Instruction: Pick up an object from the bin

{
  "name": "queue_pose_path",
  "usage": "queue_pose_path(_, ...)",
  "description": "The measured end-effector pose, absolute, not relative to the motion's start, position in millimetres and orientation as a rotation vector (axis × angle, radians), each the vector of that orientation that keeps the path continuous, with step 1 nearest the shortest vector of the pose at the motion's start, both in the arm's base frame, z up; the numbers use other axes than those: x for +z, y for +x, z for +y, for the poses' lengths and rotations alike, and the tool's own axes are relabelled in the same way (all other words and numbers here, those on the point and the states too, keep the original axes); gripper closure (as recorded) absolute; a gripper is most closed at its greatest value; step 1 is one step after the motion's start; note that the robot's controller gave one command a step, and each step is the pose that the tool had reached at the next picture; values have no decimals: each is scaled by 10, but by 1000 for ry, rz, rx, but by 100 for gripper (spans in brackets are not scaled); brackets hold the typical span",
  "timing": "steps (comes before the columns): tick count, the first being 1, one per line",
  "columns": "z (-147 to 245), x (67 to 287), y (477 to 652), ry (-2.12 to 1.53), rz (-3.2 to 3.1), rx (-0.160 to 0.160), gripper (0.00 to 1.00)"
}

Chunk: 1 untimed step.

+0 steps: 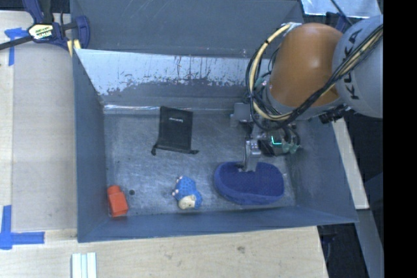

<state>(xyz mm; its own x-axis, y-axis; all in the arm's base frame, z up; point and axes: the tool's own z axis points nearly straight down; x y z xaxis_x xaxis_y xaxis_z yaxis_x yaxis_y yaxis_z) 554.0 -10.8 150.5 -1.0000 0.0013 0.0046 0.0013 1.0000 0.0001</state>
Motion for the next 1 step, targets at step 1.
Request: queue_pose_path(1,-1050,713,4975,238,-3129,1,0)
